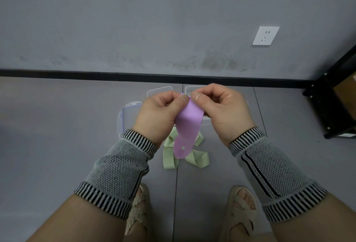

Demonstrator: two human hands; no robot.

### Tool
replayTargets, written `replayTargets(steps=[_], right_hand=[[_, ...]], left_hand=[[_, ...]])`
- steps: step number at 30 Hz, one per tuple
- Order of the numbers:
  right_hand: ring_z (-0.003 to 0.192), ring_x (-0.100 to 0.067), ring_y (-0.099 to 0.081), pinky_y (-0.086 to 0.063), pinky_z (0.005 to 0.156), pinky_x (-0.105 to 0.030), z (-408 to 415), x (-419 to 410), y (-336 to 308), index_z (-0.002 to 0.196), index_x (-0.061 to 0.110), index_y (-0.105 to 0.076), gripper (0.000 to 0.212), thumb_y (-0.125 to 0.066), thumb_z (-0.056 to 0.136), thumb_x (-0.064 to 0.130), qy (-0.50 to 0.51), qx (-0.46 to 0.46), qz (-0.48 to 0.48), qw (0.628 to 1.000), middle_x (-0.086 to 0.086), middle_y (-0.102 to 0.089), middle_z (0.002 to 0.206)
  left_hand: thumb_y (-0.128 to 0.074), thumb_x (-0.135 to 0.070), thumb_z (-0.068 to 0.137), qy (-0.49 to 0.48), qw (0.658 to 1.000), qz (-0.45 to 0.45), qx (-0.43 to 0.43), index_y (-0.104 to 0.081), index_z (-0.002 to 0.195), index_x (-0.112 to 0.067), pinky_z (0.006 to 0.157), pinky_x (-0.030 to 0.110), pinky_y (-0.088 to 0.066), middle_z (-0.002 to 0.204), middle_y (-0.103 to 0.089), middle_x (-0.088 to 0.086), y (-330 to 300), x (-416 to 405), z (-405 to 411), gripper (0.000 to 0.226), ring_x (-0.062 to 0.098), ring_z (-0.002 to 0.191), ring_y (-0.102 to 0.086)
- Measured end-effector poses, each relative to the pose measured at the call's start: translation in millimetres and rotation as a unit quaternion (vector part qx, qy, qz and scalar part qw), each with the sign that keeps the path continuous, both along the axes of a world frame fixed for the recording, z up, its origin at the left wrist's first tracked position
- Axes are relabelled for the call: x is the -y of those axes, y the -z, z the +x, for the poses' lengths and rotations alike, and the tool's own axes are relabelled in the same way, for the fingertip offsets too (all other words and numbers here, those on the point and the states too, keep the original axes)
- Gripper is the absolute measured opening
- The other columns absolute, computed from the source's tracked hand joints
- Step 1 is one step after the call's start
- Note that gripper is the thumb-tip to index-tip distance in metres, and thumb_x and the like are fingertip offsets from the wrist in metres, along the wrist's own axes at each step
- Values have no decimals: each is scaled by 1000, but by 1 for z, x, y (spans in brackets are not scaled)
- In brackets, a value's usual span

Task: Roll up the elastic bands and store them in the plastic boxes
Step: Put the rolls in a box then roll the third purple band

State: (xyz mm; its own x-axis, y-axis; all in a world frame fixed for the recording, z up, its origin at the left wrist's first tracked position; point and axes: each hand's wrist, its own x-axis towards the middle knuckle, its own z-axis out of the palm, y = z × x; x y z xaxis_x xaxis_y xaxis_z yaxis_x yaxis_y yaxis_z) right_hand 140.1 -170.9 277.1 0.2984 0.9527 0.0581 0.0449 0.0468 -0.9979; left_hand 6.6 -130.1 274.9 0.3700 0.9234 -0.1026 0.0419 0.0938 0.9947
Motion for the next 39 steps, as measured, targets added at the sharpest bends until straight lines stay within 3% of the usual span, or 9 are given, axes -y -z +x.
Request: replayTargets(steps=[5, 10, 15, 18, 22, 25, 33, 39], right_hand=[[70, -21, -60, -55, 75, -51, 0, -1, -1, 72, 11, -67, 17, -64, 88, 13, 2, -48, -33, 998, -11, -66, 73], [68, -29, -61, -54, 73, -60, 2, -1, 0, 66, 14, -69, 18, -70, 84, 15, 6, -32, -60, 998, -21, -66, 71], [66, -26, -65, -58, 71, -52, 5, 0, -1, 67, 17, -69, 16, -72, 82, 13, 7, 4, -63, 998, -16, -71, 71], [69, -24, -65, -57, 76, -52, 6, -2, 1, 67, 18, -68, 18, -71, 82, 8, -3, -7, -68, 998, -11, -70, 71], [70, -22, -61, -53, 78, -46, 7, -4, 3, 67, 16, -66, 22, -67, 83, 0, -31, -65, -83, 994, -7, -66, 69], [69, -21, -58, -49, 74, -41, 6, -4, 2, 69, 11, -63, 22, -63, 83, -6, -48, -118, -93, 987, -8, -62, 68], [71, -24, -54, -44, 76, -42, 3, -5, 1, 70, 8, -60, 21, -60, 82, -10, -34, -151, -103, 983, -11, -59, 69], [78, -27, -55, -49, 80, -45, 1, -5, 2, 70, 11, -62, 19, -67, 80, -5, -18, -106, -83, 991, -17, -60, 77]], left_hand=[[-61, -31, 76, -3, 1000, 6, -4, -70, 65, -22, 73, 39, -46, 72, -64, 2, 0, 1, 2, 17, 16, 70, -55], [-61, -34, 76, -2, 999, 29, -30, -70, 66, -25, 73, 41, -48, 70, -64, -1, 1, 1, 2, 17, 16, 71, -55], [-61, -33, 76, -7, 999, 31, -38, -69, 64, -24, 70, 39, -48, 67, -65, -3, 1, 1, 3, 18, 13, 67, -56], [-60, -33, 76, -11, 999, 16, -35, -70, 64, -23, 72, 40, -46, 71, -64, 5, 2, 1, 3, 18, 18, 70, -54], [-60, -29, 78, -10, 1000, -13, -23, -71, 65, -18, 72, 41, -44, 75, -62, 13, 1, 2, 4, 20, 22, 72, -52], [-58, -15, 90, -16, 999, -36, -6, -69, 65, -13, 71, 39, -45, 73, -63, 13, 1, 2, 5, 27, 22, 71, -54], [-55, -7, 90, -24, 996, -79, 16, -69, 75, -8, 65, 30, -52, 72, -67, 10, -1, 2, 6, 21, 17, 67, -61], [-61, -13, 87, -12, 995, -92, 27, -67, 77, -3, 58, 26, -52, 72, -66, 11, -4, 2, 5, 15, 17, 63, -61]])
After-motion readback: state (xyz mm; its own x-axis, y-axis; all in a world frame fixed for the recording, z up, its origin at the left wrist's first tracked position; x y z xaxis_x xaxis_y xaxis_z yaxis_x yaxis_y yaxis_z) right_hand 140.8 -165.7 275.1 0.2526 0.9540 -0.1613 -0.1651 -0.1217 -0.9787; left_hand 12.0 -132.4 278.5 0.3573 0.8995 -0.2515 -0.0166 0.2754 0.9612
